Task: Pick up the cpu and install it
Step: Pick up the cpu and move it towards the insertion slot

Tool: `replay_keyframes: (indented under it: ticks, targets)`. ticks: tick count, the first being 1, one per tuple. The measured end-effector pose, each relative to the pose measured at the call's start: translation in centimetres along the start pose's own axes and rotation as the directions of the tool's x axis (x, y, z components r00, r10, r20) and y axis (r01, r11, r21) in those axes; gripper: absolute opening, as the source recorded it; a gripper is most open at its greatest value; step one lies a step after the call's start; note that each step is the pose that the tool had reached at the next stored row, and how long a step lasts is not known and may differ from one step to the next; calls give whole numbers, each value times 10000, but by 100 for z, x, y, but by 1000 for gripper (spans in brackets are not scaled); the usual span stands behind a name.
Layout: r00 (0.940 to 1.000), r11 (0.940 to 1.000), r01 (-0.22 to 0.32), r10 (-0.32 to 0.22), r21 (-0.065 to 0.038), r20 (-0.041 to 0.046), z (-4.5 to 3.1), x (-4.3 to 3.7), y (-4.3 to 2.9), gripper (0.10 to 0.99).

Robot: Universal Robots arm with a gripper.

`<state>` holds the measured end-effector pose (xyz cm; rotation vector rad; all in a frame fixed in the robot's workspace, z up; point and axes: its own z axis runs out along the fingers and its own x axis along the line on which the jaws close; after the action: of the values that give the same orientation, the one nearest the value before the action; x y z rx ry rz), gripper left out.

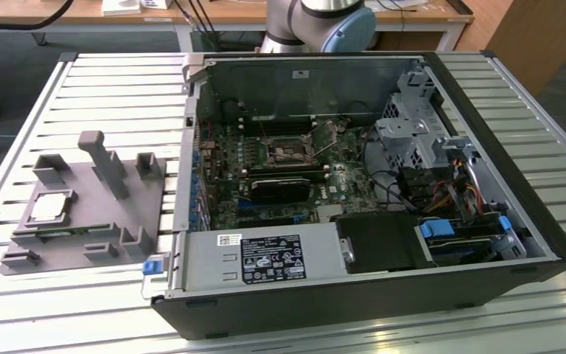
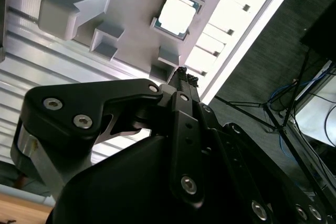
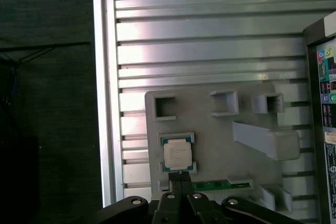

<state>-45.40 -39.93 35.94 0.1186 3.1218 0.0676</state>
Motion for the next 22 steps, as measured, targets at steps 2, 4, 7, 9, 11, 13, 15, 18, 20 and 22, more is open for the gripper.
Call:
replay_keyframes:
  ticks: [2,4,7,9,11,13,15,18,20,22]
  targets:
    - [10000,10000,1,-1,1,-11,14,-1,-18,106]
    - [10000,10000,-1,1,2,-32,36,-3,-42,106]
    - [10000,10000,-3,3,9,-75,60,-3,-58,106]
    - [10000,10000,-4,4,11,-88,75,-5,-72,106]
    - [10000,10000,-4,4,11,-89,89,-5,-80,106]
    - [10000,10000,-3,4,10,-89,99,-6,-89,106]
    - [10000,10000,-4,4,9,-87,113,-6,-95,106]
    - [10000,10000,-4,4,10,-89,129,-6,-99,106]
    - [10000,10000,-5,5,10,-88,140,-6,-101,106]
    - [10000,10000,-4,4,9,-88,149,-6,-104,106]
